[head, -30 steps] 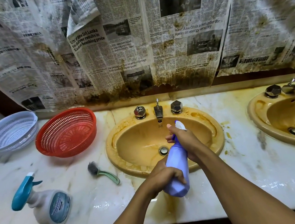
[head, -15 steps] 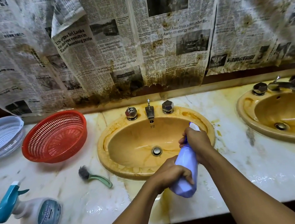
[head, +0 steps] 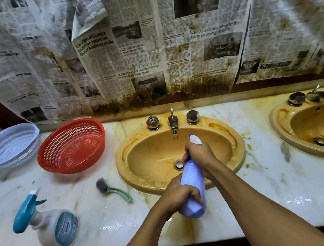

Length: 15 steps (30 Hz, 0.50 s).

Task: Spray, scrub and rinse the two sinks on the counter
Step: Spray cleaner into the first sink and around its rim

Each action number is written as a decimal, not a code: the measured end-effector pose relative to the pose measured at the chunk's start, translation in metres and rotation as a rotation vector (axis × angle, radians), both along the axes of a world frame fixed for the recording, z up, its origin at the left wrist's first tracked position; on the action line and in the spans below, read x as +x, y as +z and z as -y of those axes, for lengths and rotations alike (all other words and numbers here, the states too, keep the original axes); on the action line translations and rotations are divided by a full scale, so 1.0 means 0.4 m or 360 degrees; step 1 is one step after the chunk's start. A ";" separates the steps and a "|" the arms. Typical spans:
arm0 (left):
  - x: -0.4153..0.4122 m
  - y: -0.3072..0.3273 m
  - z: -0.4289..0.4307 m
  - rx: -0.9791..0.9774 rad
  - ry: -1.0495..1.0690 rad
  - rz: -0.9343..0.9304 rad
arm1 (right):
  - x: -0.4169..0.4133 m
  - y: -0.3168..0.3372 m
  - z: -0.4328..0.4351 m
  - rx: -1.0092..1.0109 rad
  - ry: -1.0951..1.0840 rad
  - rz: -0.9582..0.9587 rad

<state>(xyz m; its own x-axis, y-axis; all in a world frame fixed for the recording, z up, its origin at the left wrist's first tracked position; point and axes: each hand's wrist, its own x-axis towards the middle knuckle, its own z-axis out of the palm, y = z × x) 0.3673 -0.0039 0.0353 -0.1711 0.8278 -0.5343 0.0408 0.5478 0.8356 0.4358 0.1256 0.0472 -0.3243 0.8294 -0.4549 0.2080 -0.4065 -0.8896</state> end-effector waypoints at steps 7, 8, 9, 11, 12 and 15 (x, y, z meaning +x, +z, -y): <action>-0.086 0.011 0.073 0.0042 0.0128 0.0010 | -0.113 0.006 0.056 0.0025 0.0066 0.0067; -0.092 0.013 0.079 0.0041 0.0147 0.0019 | -0.125 0.010 0.065 0.0053 0.0059 0.0144; -0.099 0.016 0.085 0.0039 0.0167 0.0027 | -0.135 0.012 0.074 0.0086 0.0061 0.0197; -0.115 0.019 0.093 0.0035 0.0182 0.0022 | -0.149 0.004 0.083 0.0124 0.0069 0.0196; -0.124 0.020 0.096 0.0032 0.0184 0.0018 | -0.155 0.002 0.086 0.0131 0.0086 0.0130; -0.146 0.020 0.101 0.0030 0.0166 0.0023 | -0.164 0.001 0.078 0.0023 0.0197 -0.0098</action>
<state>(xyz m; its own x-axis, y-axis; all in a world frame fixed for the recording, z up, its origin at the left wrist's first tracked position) 0.3088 -0.0442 0.0433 -0.2491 0.8158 -0.5219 -0.0277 0.5327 0.8458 0.3701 0.0943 0.0476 -0.4517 0.7875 -0.4193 0.2006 -0.3683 -0.9078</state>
